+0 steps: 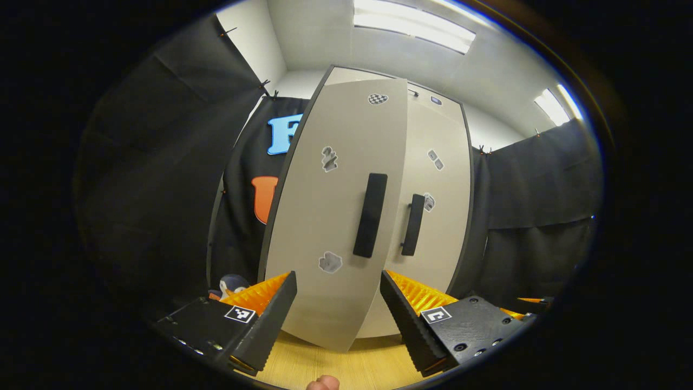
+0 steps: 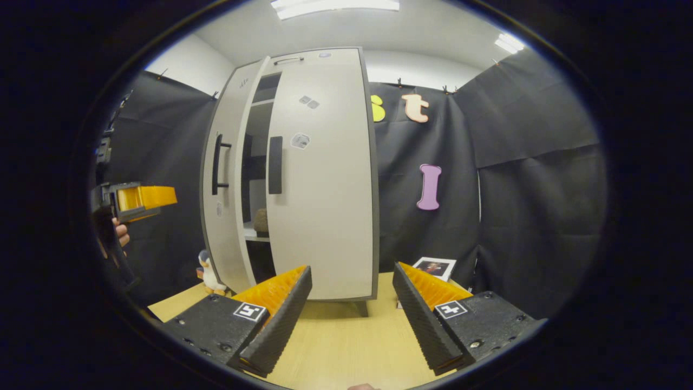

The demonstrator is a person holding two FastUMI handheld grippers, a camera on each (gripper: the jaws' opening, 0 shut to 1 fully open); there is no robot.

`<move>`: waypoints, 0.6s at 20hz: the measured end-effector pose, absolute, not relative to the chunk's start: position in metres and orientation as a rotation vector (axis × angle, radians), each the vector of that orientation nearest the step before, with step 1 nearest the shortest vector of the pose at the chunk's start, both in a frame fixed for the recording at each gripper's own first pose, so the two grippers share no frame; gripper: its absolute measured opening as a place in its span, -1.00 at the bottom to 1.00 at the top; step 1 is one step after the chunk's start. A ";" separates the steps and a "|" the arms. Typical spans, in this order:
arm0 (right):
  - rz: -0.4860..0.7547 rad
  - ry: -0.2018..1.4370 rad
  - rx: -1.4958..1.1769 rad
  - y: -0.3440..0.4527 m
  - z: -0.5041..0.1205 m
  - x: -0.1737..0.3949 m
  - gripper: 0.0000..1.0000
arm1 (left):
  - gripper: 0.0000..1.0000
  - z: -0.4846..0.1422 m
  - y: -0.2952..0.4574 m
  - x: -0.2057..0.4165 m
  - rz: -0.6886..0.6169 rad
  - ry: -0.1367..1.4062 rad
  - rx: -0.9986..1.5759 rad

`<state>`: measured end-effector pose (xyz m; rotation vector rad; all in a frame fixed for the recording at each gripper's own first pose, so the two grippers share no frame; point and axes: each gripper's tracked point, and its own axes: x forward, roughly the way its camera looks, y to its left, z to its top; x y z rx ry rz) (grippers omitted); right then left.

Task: Grab one shoe with the right hand and put it into the shoe cabinet, grab the other shoe with the left hand and put it into the shoe cabinet; then close the right door with the right hand and the left door with the left hand.

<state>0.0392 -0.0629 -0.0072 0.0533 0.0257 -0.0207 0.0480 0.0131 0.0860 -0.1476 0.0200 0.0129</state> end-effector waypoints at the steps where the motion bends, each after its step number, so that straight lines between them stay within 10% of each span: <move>1: -0.020 0.028 0.054 -0.063 -0.009 0.039 0.97 | 0.89 0.077 0.012 0.049 0.011 0.034 -0.145; 12: -0.028 0.073 0.070 -0.064 -0.031 0.032 0.89 | 0.90 0.022 -0.008 0.018 0.025 0.118 -0.094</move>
